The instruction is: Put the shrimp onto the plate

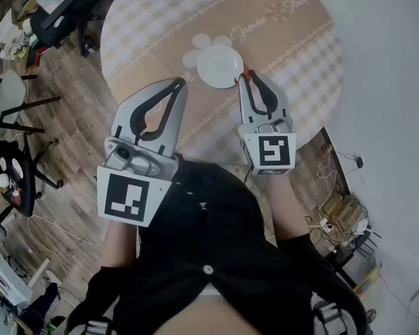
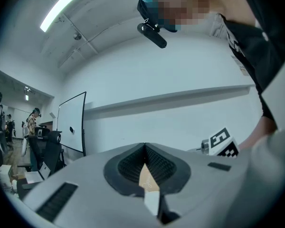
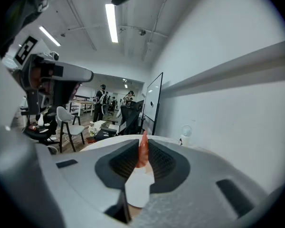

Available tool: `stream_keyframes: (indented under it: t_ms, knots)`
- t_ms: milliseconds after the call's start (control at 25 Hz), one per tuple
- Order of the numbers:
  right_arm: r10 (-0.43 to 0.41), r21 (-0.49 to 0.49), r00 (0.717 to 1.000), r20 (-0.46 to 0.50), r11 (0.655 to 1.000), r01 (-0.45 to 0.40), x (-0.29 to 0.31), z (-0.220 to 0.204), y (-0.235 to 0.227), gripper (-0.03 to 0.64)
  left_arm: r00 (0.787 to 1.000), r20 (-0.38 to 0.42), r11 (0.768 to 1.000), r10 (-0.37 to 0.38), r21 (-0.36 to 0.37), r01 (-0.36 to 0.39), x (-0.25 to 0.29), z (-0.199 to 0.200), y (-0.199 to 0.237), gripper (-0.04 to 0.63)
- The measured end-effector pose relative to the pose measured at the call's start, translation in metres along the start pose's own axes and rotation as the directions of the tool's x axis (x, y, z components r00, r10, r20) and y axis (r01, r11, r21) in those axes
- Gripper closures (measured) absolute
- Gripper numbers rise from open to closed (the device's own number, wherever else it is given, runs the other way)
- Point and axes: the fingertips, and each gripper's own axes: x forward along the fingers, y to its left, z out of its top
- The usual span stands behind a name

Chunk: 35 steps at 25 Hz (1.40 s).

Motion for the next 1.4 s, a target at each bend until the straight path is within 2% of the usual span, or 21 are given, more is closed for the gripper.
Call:
stream_keyframes:
  t_ms: [320, 640, 960, 1200, 1400]
  knots:
    - [0.047, 0.016, 0.994, -0.102, 0.999, -0.046, 0.032, -0.054, 0.004, 0.572, 0.998, -0.021, 0.998, 0.051, -0.023, -0.051, -0.004, -0.009, 0.012, 0.592]
    - [0.086, 0.052, 0.97, -0.226, 0.996, -0.076, 0.062, -0.11, 0.006, 0.572, 0.996, -0.061, 0.997, 0.067, -0.033, -0.069, -0.002, -0.022, 0.017, 0.592]
    - [0.108, 0.025, 0.929, -0.355, 0.994, -0.106, 0.092, -0.156, 0.013, 0.572, 0.994, -0.078, 0.996, 0.081, -0.037, -0.084, -0.007, -0.03, 0.02, 0.592]
    - [0.11, 0.053, 0.876, -0.469, 0.994, -0.097, 0.111, -0.194, 0.006, 0.572, 0.991, -0.094, 0.995, 0.091, -0.035, -0.095, -0.01, -0.034, 0.027, 0.592]
    - [0.142, 0.046, 0.838, -0.528, 0.989, -0.138, 0.124, -0.213, 0.013, 0.572, 0.99, -0.101, 0.994, 0.099, -0.034, -0.102, -0.013, -0.039, 0.028, 0.592]
